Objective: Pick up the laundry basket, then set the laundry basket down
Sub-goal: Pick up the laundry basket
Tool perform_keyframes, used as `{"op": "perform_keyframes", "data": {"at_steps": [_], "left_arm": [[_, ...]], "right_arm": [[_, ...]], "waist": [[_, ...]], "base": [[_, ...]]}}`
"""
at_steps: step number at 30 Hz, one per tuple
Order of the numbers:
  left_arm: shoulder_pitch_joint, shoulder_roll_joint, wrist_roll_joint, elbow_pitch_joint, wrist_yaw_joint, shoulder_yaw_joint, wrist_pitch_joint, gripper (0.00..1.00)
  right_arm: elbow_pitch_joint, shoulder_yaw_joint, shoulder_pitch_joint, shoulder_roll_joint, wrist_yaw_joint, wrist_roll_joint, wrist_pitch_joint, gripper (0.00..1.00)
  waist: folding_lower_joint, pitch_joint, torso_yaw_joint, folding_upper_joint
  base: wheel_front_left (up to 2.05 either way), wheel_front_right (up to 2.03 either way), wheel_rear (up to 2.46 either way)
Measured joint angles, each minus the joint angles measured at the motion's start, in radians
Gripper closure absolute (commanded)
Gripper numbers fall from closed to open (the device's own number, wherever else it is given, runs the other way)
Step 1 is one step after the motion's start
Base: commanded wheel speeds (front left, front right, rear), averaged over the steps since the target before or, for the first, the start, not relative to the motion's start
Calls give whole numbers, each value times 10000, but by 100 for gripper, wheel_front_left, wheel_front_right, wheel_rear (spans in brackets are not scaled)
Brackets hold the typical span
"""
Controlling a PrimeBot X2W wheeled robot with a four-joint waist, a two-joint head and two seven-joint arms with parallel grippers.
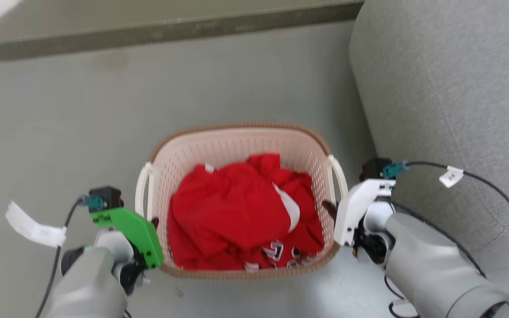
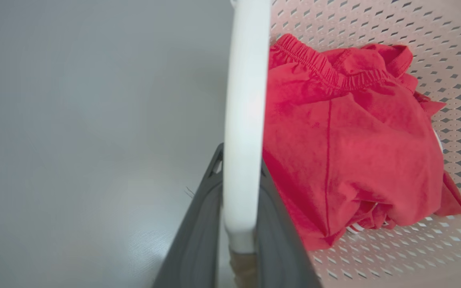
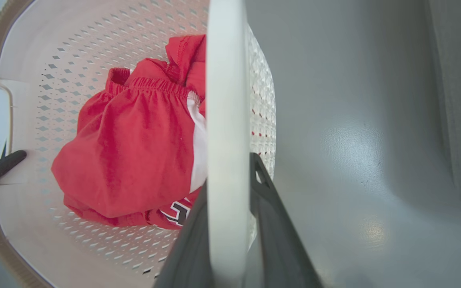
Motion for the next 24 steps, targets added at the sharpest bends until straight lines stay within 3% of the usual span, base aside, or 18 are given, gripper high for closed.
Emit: {"op": "perform_keyframes", "data": {"at_steps": [13, 24], "left_arm": [[655, -161, -257, 351, 2, -25, 297, 100], [697, -209, -257, 372, 4, -36, 408, 100]], "right_arm": [[-21, 230, 701, -13, 0, 278, 560, 100], [-88, 337, 752, -56, -88, 382, 771, 100]], "waist": [[0, -1412, -156, 0], [0, -1626, -290, 0]], "base": [[0, 0, 0], [0, 0, 0]]}}
